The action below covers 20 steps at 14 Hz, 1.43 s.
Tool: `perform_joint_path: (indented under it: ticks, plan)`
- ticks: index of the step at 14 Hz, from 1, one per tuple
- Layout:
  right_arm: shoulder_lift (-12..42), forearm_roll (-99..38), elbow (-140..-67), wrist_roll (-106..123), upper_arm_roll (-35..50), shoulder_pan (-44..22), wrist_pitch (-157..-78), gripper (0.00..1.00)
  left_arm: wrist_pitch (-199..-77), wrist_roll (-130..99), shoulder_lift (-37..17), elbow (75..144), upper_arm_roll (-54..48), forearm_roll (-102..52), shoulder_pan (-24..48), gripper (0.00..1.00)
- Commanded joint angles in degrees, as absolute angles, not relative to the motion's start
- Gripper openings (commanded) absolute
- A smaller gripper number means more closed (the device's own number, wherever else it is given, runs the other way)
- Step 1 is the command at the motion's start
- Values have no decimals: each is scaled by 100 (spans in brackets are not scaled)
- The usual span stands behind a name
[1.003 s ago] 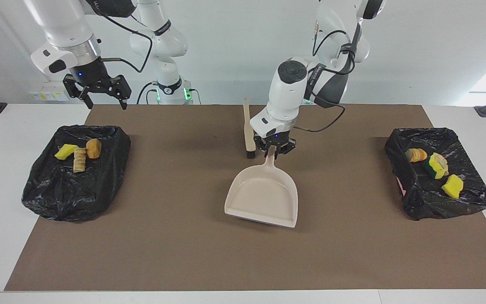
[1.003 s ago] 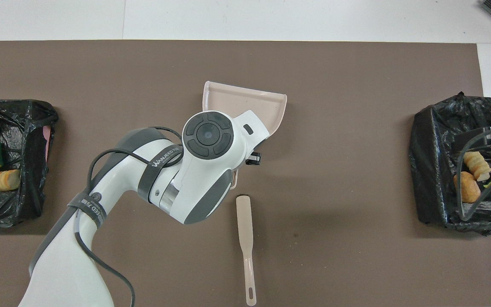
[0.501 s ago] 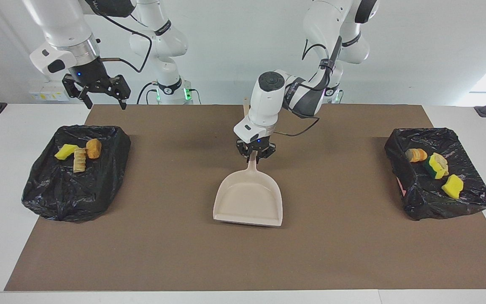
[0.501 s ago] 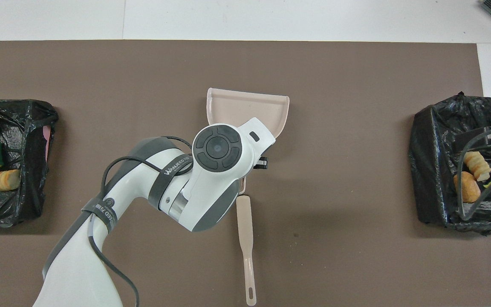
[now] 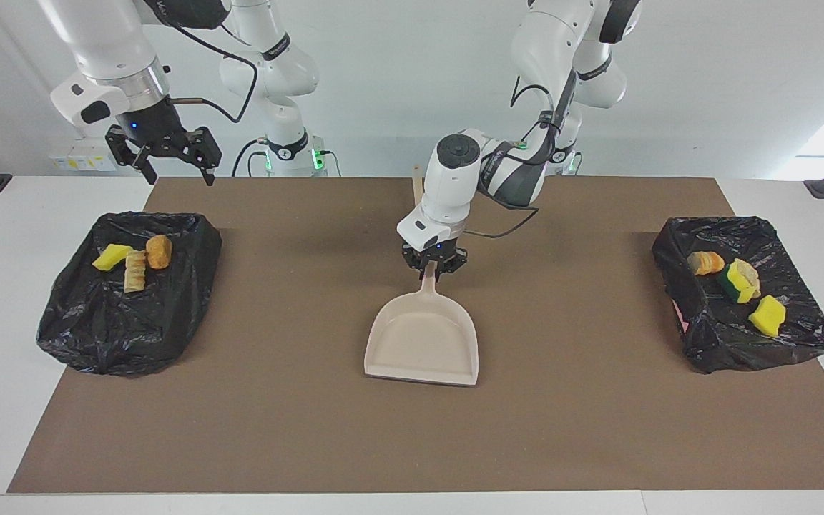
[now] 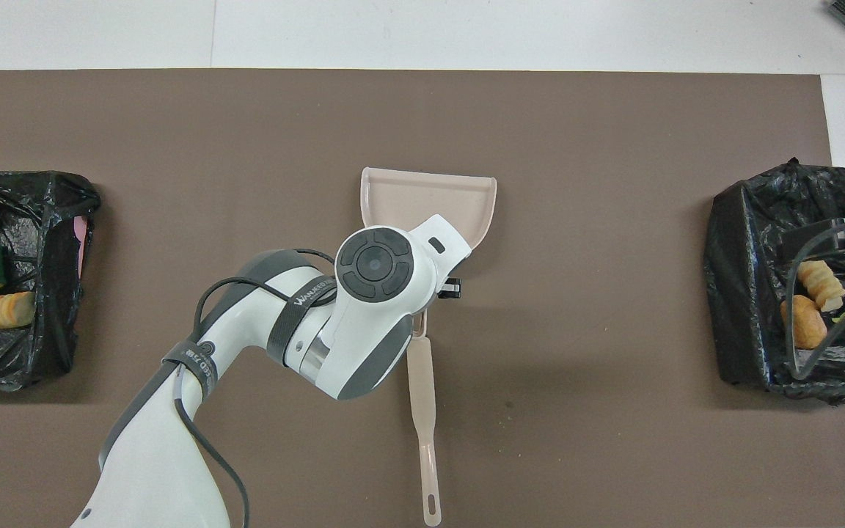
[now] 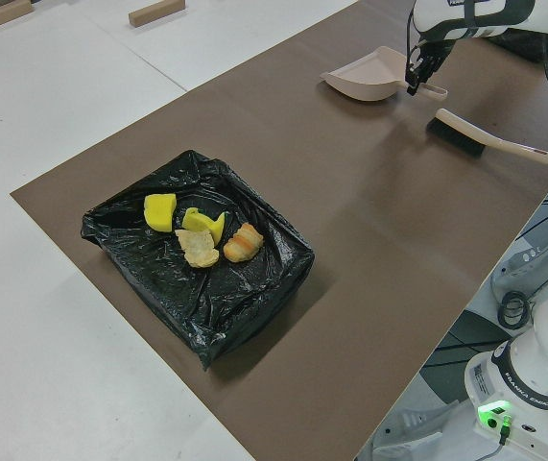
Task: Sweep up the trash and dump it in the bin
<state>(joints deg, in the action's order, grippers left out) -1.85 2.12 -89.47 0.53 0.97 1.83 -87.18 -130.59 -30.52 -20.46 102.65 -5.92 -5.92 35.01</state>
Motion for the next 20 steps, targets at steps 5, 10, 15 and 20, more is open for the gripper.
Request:
perform_joint_path:
  ticks: [5, 10, 15, 20]
  plan:
    - [-246, 105, -9000, 141, 70, 193, -8736, 100, -13254, -2962, -1707, 10433, -431, -870, 3411, 100]
    - [-246, 105, -9000, 141, 70, 193, -8736, 100, -12632, -2840, -1100, 10380, -422, -826, 2551, 100]
    - [-246, 105, -9000, 141, 70, 193, -8736, 100, -11050, -1243, -361, 10424, -422, -826, 1391, 100]
    - [-246, 105, -9000, 141, 70, 193, -8736, 100, -10232, 271, 8, 10380, -422, -826, 397, 100]
